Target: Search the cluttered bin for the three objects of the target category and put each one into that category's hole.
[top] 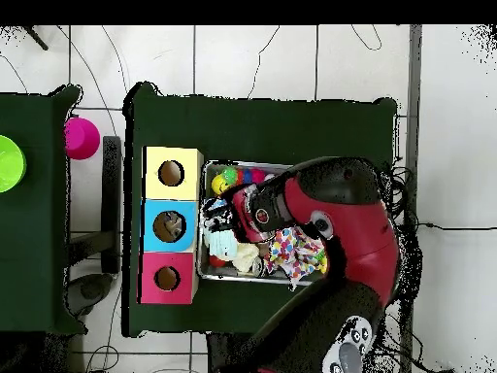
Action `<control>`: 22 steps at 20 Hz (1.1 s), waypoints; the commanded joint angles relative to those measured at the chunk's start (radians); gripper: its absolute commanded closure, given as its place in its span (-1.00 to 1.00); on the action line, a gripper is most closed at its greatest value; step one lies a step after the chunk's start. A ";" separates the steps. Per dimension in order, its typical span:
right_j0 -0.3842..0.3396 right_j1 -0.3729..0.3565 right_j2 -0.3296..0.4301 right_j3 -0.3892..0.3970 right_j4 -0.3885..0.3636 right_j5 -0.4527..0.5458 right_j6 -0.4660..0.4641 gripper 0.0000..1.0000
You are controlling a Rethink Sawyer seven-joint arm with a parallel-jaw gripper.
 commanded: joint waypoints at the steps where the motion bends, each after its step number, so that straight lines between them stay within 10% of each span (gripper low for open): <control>1: 0.060 -0.148 0.070 0.176 0.165 -0.540 -0.117 1.00; 22: 0.026 -0.228 0.301 0.240 0.153 -0.776 0.004 1.00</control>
